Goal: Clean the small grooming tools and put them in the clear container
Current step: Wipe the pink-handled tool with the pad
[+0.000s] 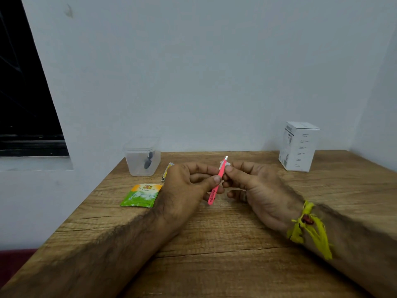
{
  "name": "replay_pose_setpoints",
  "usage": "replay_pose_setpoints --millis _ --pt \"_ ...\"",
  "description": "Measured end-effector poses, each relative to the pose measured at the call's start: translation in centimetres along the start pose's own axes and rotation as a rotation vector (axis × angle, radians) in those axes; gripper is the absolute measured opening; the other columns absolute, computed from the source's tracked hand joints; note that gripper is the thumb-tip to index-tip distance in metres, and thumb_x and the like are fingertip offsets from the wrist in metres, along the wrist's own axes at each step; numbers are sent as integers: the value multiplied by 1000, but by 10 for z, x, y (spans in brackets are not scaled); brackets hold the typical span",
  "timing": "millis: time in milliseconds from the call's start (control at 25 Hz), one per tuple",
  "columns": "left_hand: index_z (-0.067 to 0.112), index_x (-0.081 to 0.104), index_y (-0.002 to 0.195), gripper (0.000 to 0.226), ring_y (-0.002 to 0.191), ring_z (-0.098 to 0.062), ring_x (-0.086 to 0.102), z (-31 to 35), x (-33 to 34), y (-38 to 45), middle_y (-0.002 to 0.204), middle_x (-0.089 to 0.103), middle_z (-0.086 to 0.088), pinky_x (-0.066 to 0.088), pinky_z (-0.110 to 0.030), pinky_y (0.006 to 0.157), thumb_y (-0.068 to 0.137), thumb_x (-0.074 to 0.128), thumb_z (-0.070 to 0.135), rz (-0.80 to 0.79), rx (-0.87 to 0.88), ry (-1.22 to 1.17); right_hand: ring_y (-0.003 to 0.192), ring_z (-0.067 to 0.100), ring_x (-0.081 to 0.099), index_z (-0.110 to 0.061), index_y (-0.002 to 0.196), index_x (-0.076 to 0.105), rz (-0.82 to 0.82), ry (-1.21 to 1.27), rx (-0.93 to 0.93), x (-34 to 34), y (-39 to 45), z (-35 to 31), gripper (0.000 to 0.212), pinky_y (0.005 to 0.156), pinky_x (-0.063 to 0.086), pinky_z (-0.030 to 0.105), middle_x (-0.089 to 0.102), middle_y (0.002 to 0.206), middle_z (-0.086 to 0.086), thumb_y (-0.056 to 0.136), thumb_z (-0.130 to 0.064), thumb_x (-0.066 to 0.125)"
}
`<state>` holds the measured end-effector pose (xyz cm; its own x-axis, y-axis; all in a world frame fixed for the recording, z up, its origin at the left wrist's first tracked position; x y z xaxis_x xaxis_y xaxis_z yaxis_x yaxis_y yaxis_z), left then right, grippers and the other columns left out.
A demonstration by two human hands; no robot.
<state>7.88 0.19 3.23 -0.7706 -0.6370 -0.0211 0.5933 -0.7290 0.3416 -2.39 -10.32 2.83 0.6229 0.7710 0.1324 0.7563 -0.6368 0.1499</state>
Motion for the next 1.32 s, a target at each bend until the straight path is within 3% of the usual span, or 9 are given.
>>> replay_pose_setpoints --millis 200,440,560,680,920,1320 --pt "5 73 96 10 76 -27 77 2 3 1 83 79 -10 63 -42 72 86 75 7 -17 -3 5 67 9 63 -9 96 72 23 104 37 -3 2 -2 9 58 49 24 69 82 3 90 -15 67" --pt "1 73 99 22 77 -25 77 0 5 -2 85 78 -13 62 -29 68 79 77 -7 -56 -28 3 64 10 61 -7 92 73 24 24 41 -8 4 -1 10 58 46 26 69 75 3 90 -14 67" --pt "4 74 96 18 75 -24 76 0 1 -1 83 78 -10 61 -29 69 80 78 -4 -36 -39 11 63 8 60 -1 99 73 6 -71 19 -3 2 0 15 58 46 26 69 73 2 92 -13 67" --pt "9 74 96 15 71 -21 75 1 3 -1 82 78 -9 62 -30 67 83 78 3 -44 -52 37 63 8 60 -5 96 73 41 41 27 -10 5 -7 10 58 46 25 68 74 1 91 -12 67" --pt "11 73 96 14 64 -18 71 1 4 -5 85 76 -15 59 -31 51 84 77 4 -23 -71 75 67 9 61 -10 94 75 36 -56 -25 -10 2 -10 9 59 47 26 70 76 -1 92 -14 67" --pt "7 71 97 24 73 -25 76 6 2 -5 79 77 -10 63 -37 63 77 83 -1 -26 -74 89 66 10 62 -4 95 75 60 -110 -22 -9 2 -6 11 58 47 27 72 75 3 92 -12 68"
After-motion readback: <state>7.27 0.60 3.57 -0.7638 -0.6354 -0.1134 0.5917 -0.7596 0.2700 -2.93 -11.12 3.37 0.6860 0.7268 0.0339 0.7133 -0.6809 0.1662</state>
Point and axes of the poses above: each hand's wrist, its own y-axis towards the middle knuckle, its own x-axis out of the palm, z = x × y, the point moved 8 cm from there along y, towards the middle knuckle
